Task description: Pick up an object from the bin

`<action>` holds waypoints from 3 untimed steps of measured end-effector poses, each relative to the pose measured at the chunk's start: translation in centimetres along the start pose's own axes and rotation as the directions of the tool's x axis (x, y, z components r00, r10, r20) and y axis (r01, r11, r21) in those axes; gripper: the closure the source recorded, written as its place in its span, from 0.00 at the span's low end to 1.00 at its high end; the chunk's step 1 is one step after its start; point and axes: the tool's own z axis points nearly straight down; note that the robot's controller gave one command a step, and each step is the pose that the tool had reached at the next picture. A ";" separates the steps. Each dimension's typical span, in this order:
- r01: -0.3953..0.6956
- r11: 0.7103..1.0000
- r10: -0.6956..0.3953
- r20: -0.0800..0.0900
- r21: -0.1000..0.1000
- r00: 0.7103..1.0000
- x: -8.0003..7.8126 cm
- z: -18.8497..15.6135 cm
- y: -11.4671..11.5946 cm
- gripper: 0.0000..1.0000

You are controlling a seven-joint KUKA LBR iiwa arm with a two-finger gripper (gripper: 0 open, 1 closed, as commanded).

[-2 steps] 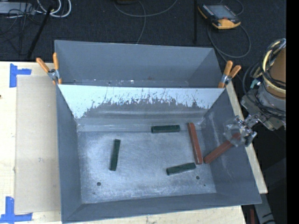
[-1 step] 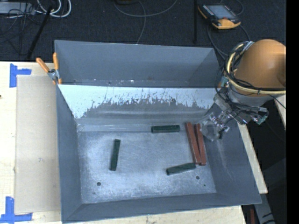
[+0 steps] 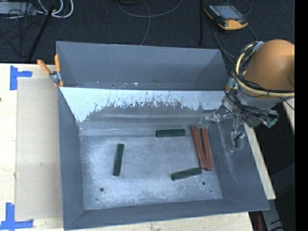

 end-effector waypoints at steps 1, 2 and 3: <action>0.116 0.993 -0.116 -0.006 -0.008 0.993 0.6 11.2 3.5 0.00; 0.696 0.718 -0.696 -0.002 -0.006 0.718 -0.8 12.0 4.3 0.00; 0.688 0.726 -0.688 0.010 -0.004 0.726 1.5 11.7 0.5 0.00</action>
Offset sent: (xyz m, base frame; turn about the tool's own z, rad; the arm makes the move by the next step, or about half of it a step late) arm -0.0241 0.0215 -0.1066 -0.1190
